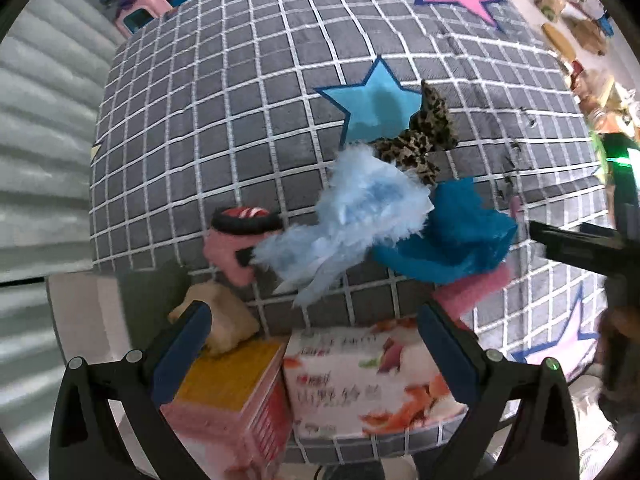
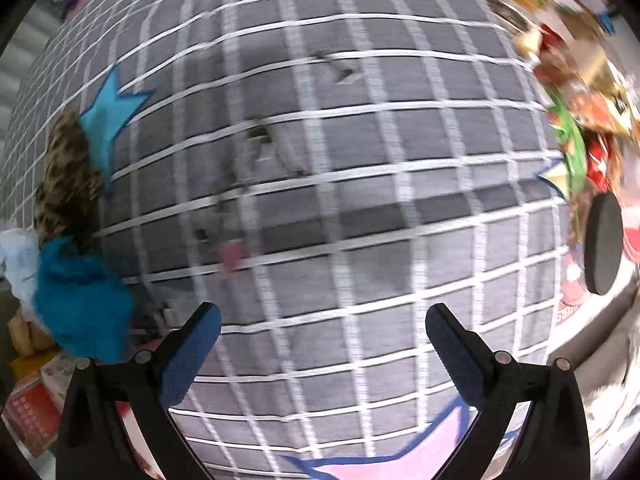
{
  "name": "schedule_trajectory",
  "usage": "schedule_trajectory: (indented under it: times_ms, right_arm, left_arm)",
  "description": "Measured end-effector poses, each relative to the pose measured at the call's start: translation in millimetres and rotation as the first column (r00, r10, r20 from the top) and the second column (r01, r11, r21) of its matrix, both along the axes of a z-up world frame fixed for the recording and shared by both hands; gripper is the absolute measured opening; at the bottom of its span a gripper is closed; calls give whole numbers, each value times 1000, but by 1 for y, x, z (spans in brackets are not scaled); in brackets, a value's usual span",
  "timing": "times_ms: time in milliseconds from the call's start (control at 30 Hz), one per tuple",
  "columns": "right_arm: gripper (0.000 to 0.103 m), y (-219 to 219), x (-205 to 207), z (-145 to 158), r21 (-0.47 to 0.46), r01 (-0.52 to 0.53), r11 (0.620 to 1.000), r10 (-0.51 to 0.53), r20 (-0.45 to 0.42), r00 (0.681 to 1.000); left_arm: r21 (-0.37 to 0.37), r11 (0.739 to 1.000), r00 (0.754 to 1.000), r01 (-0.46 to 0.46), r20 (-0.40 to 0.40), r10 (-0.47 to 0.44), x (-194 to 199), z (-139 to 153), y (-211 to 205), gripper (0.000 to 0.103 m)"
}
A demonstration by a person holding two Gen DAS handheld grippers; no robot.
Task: Organize soft objects
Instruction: 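Move both tools from the box to the soft items on the mat, then grasp the light blue fluffy item with the left tool while the right tool grasps the blue cloth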
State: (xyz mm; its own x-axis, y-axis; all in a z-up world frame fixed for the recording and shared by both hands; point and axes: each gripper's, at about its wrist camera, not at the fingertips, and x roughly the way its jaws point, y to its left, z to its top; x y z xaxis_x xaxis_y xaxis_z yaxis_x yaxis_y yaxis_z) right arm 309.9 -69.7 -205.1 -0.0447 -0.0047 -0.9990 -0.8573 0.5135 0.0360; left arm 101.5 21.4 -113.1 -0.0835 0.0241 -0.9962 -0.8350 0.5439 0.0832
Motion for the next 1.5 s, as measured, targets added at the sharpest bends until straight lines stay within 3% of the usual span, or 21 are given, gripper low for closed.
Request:
schedule_trajectory:
  times_ms: [200,300,400,600,633,667,700,800,867,967,1100,1167,1233,1267,1300,1367,1500]
  right_arm:
    - [103,4,22,18,102,11,995,4,-145,989]
    - [103,28,-3,30,179,-56,982,100,-244,965]
    - [103,48,-32,32,213,-129,968,193,-313,930]
    - [102,71,-84,16,214,-241,947,305,-348,887]
    - [100,76,-89,11,206,-242,948,303,-360,882]
    - [79,79,-93,7,201,-238,950,299,-374,878]
    - [51,80,-96,3,191,-237,953,296,-394,870]
    - [35,85,-93,-1,186,-232,955,292,-441,849]
    - [34,84,-90,4,205,-228,952,296,-413,862]
    - [21,76,-59,14,214,-176,961,249,-384,889]
    - [21,57,8,25,189,-62,980,113,-276,955]
    - [23,50,28,34,204,-41,978,90,-234,968]
    - [42,47,31,39,220,-47,974,111,-287,952]
    - [76,46,28,41,227,-70,971,138,-298,945]
    - [94,47,20,43,242,-97,965,170,-301,938]
    - [94,58,-9,44,285,-163,944,252,-312,916]
    - [95,82,-50,24,277,-183,943,279,-362,890]
  left_arm:
    - [-15,998,998,-54,-44,53,4,-26,20,103]
    - [7,998,996,-60,-66,60,1,-22,30,103]
    - [9,999,989,-40,-142,41,4,-32,38,103]
    - [8,998,976,-60,-208,60,-1,-56,59,103]
    - [12,998,974,-68,-214,69,-1,-57,64,103]
    - [11,997,974,-75,-214,75,-2,-58,66,103]
    - [10,997,974,-81,-212,81,-3,-58,70,103]
    - [14,997,975,-72,-211,74,-1,-55,74,103]
    - [20,999,976,-50,-212,53,-1,-51,74,103]
    - [4,1000,978,-19,-206,19,2,-48,73,103]
    - [-31,999,983,-10,-184,4,3,-48,69,103]
    - [-65,998,988,-6,-152,-4,5,-47,62,103]
    - [-81,997,988,20,-149,-32,6,-50,54,103]
    - [-86,996,986,38,-156,-51,7,-53,50,103]
    - [-90,995,984,52,-164,-67,8,-57,47,103]
    - [-96,993,981,73,-173,-89,13,-62,42,103]
    - [-110,988,977,107,-175,-125,24,-71,36,103]
